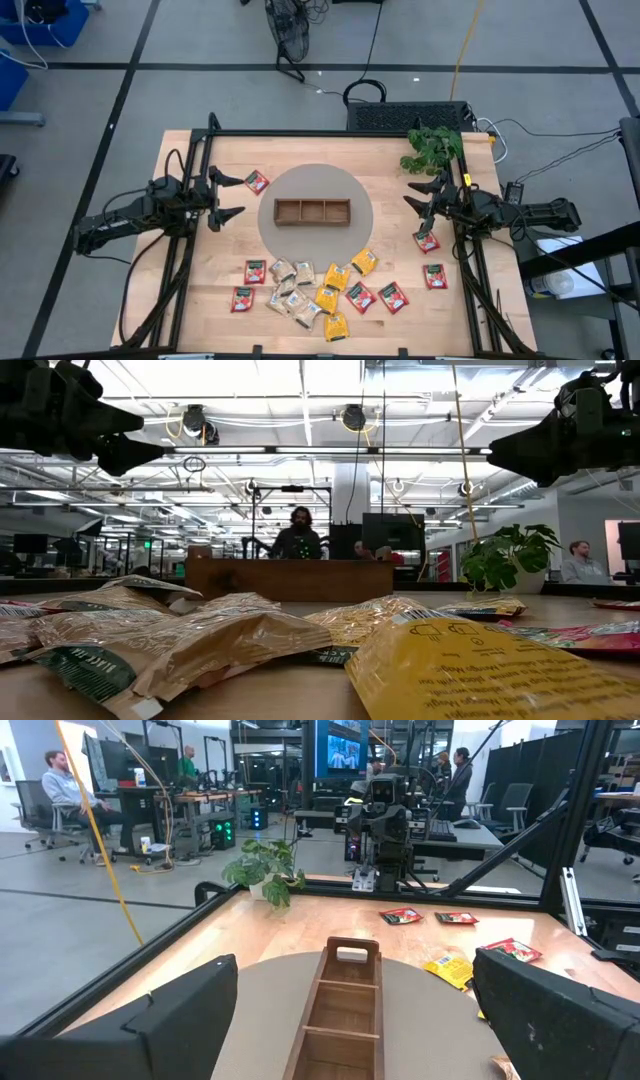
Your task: Pick & Place Tea
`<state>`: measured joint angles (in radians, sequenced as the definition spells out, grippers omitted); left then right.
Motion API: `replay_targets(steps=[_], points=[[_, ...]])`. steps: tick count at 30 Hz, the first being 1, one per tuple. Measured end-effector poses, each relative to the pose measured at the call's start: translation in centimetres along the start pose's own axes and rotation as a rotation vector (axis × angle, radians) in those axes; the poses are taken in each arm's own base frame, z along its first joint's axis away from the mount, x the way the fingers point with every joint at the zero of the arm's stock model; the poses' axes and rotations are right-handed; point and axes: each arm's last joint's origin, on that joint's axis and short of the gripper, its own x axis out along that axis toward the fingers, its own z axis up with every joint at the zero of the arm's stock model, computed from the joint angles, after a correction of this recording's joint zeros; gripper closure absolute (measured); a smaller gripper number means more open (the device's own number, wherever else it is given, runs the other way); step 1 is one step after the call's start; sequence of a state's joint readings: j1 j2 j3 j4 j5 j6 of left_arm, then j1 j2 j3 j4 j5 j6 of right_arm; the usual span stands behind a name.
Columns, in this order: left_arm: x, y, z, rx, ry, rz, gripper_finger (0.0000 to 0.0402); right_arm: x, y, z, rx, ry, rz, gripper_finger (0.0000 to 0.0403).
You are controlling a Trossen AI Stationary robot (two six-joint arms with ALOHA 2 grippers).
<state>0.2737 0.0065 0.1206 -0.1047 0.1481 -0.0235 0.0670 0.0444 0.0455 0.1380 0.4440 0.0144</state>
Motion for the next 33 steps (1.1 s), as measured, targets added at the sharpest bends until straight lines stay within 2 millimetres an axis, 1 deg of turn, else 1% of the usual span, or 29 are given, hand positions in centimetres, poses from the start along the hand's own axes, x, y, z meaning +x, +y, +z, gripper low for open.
replay_targets(steps=[15,19,22,24,26,28,31,33], points=[[0.0,0.0,0.0,0.0,0.0,0.0,0.0005,0.0,0.0,0.0,0.001,0.0,0.0,0.0222],[0.0,0.0,0.0,0.0,0.0,0.0,0.0005,0.0,0.0,0.3,0.024,-0.029,0.001,0.0222],[0.0,0.0,0.0,0.0,0.0,0.0,0.0004,0.0,0.0,0.7,0.096,-0.067,0.006,0.0222],[0.0,0.0,0.0,0.0,0.0,0.0,0.0004,0.0,0.0,0.7,0.222,-0.07,0.025,0.0222],[0.0,0.0,0.0,0.0,0.0,0.0,0.0004,0.0,0.2,0.8,0.328,-0.059,0.096,0.0222],[0.0,0.0,0.0,0.0,0.0,0.0,0.0004,-0.1,0.3,1.0,0.356,-0.075,0.133,0.0222],[0.0,0.0,0.0,0.0,0.0,0.0,0.0004,-0.1,0.2,1.6,0.38,-0.143,0.11,0.0222],[0.0,0.0,0.0,0.0,0.0,0.0,0.0004,-0.1,0.3,1.7,0.355,-0.143,0.116,0.0222]])
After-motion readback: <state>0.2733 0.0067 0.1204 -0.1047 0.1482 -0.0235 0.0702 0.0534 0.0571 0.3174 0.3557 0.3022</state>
